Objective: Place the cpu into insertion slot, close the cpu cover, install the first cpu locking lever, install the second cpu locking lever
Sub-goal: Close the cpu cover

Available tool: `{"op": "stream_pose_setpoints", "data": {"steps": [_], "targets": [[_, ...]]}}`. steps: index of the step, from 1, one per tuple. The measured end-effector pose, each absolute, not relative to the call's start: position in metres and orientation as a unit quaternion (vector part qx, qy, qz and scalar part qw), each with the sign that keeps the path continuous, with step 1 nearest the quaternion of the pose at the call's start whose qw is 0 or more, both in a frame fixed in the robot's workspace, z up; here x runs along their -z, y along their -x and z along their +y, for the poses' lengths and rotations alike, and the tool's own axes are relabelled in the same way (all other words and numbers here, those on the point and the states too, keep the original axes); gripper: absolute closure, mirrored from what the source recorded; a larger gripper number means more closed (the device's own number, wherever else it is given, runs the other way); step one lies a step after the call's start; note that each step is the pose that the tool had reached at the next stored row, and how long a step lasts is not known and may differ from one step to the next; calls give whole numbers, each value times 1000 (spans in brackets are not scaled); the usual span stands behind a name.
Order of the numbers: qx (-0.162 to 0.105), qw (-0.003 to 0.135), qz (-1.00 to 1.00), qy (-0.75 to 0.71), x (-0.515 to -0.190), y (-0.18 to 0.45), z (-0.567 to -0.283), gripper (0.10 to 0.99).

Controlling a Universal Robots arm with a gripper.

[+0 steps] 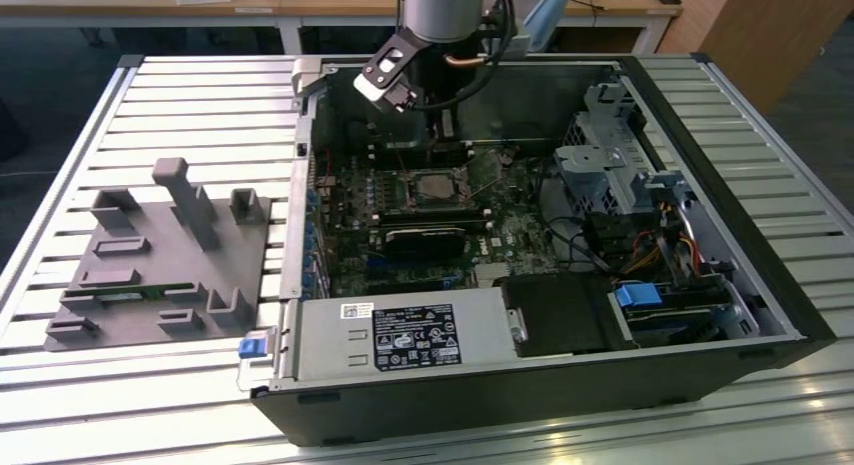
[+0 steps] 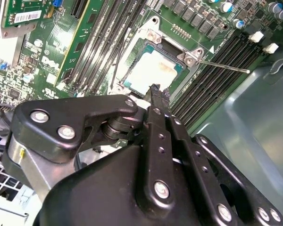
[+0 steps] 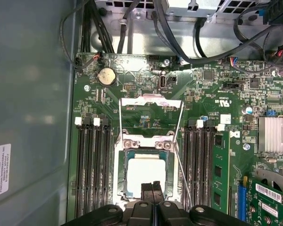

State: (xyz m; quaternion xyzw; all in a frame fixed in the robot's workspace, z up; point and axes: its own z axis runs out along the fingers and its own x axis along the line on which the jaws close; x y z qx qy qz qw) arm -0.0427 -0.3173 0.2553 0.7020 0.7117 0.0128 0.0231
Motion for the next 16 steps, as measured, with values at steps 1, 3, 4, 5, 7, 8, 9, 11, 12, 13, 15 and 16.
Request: {"op": "stream_pose_setpoints", "data": {"steps": [1,3,4,5,7,8,9,11,12,13,15,16], "targets": [[-13,23,712,-702,-256,43,-317,980],[-13,23,712,-702,-257,43,-317,980],[-13,23,712,-702,-258,43,-317,980],[-13,23,712,-702,-258,43,-317,980],[-13,23,712,-702,-259,43,-317,980],[-13,23,712,-702,-260,43,-317,980],[-13,23,712,-702,-261,43,-317,980],[-13,23,712,-702,-262,43,-317,980],[-13,23,712,-702,-263,43,-317,980],[-13,23,712,-702,-263,43,-317,980],[-13,23,712,-702,-265,43,-317,980],[-13,23,712,-702,-265,43,-317,980]]}}
